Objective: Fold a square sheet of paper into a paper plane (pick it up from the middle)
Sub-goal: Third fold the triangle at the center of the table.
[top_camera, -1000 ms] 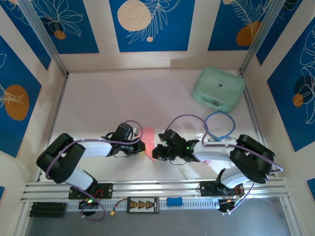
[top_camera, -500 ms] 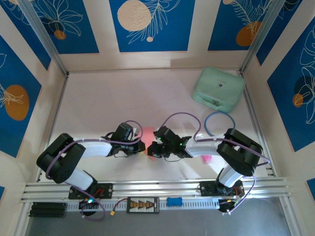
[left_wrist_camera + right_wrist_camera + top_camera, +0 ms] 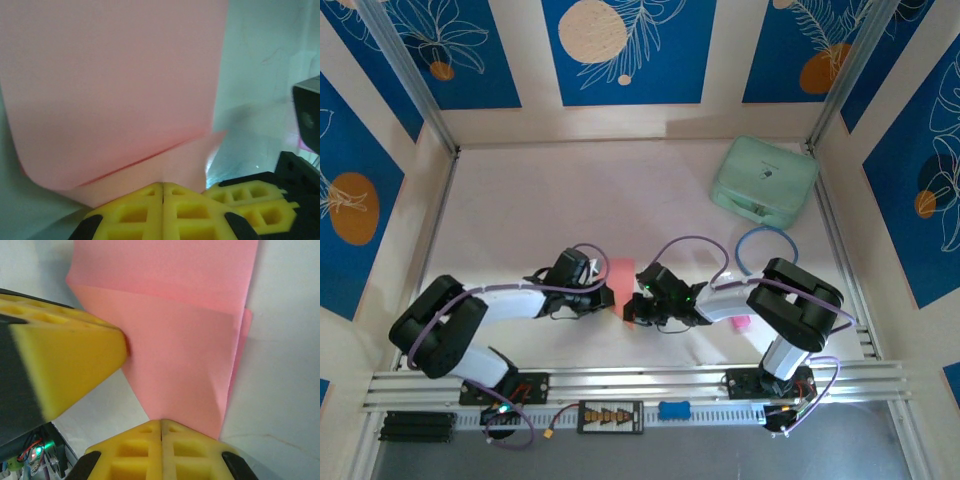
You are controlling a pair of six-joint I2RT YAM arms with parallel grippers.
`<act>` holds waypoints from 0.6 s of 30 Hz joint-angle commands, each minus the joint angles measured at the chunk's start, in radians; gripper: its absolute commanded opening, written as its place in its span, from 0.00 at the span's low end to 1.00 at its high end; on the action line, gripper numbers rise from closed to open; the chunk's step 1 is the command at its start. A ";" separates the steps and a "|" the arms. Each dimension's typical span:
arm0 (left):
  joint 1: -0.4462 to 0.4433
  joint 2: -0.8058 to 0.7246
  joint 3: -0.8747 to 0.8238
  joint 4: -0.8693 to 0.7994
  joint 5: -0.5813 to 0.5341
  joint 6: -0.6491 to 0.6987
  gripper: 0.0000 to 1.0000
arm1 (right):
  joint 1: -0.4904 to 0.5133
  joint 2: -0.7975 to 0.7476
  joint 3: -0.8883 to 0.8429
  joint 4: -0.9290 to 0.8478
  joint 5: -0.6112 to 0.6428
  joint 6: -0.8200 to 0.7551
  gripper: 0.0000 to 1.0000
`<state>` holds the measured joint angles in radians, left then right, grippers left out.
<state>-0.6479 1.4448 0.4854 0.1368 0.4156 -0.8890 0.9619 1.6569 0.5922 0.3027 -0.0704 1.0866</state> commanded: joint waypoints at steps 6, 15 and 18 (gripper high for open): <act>-0.074 0.014 0.011 0.015 -0.035 -0.016 0.04 | 0.008 -0.002 -0.032 -0.114 0.021 0.004 0.01; -0.051 0.068 0.011 -0.020 -0.100 0.021 0.02 | 0.008 -0.002 -0.037 -0.121 0.018 0.003 0.00; -0.028 0.064 0.015 -0.024 -0.092 0.041 0.02 | 0.008 0.006 -0.039 -0.121 0.013 0.002 0.00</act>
<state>-0.7048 1.4899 0.4911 0.1486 0.3840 -0.8814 0.9627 1.6512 0.5903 0.2955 -0.0673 1.0866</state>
